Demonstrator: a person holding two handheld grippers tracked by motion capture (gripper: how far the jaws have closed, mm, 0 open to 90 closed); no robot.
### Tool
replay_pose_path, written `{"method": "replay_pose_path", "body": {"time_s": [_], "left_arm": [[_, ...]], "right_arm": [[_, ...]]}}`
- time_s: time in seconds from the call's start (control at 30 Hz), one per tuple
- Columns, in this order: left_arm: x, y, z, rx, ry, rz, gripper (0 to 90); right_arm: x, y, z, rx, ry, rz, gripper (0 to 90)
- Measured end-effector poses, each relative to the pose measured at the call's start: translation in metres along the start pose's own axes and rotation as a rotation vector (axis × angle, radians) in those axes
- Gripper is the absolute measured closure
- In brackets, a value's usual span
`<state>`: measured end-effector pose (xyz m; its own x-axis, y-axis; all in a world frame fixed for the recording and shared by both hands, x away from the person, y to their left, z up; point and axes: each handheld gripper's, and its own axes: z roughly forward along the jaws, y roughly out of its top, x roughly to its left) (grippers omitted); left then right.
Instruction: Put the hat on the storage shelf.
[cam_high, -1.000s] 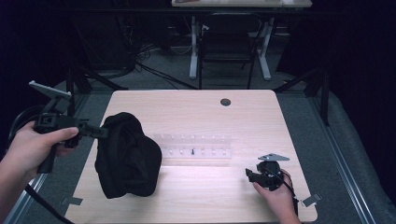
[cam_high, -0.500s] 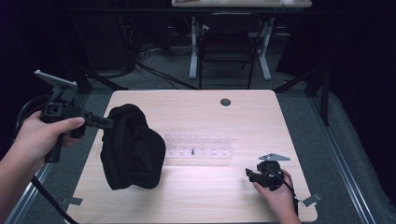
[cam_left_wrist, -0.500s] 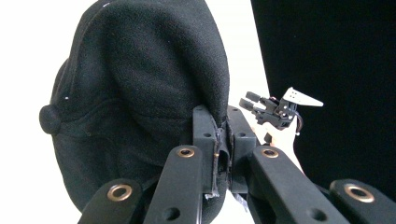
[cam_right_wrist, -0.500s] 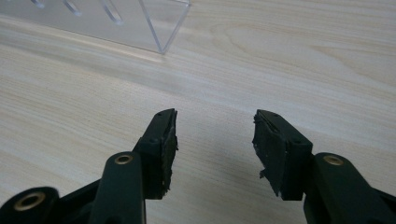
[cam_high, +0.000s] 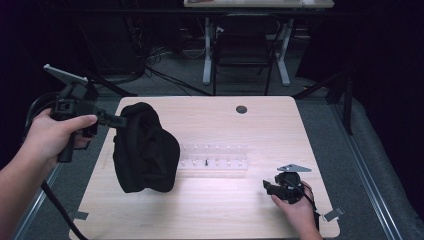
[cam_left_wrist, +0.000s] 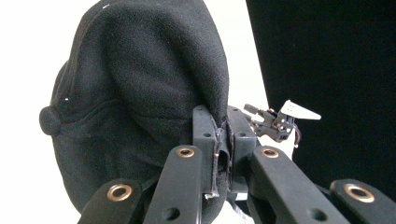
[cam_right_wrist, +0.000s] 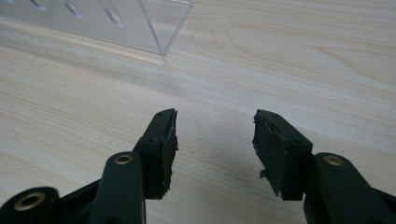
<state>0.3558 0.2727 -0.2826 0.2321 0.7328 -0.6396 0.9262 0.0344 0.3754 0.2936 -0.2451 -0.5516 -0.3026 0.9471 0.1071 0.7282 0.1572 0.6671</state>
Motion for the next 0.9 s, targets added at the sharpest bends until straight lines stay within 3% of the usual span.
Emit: {"method": "replay_pose_path", "body": {"time_s": [0.37,0.63,0.9], "left_arm": [[-0.012,0.017,0.005,-0.026,0.012,0.006,85.1],[-0.021,0.028,0.014,-0.049,-0.014,0.002,85.2],[-0.033,0.037,0.027,-0.037,-0.021,0.014,85.2]], "right_arm": [[-0.001,0.000,0.000,0.000,0.006,0.004,48.7],[-0.002,0.001,0.000,-0.001,0.007,0.011,48.7],[-0.003,0.001,-0.001,-0.001,0.008,0.007,48.7]]}}
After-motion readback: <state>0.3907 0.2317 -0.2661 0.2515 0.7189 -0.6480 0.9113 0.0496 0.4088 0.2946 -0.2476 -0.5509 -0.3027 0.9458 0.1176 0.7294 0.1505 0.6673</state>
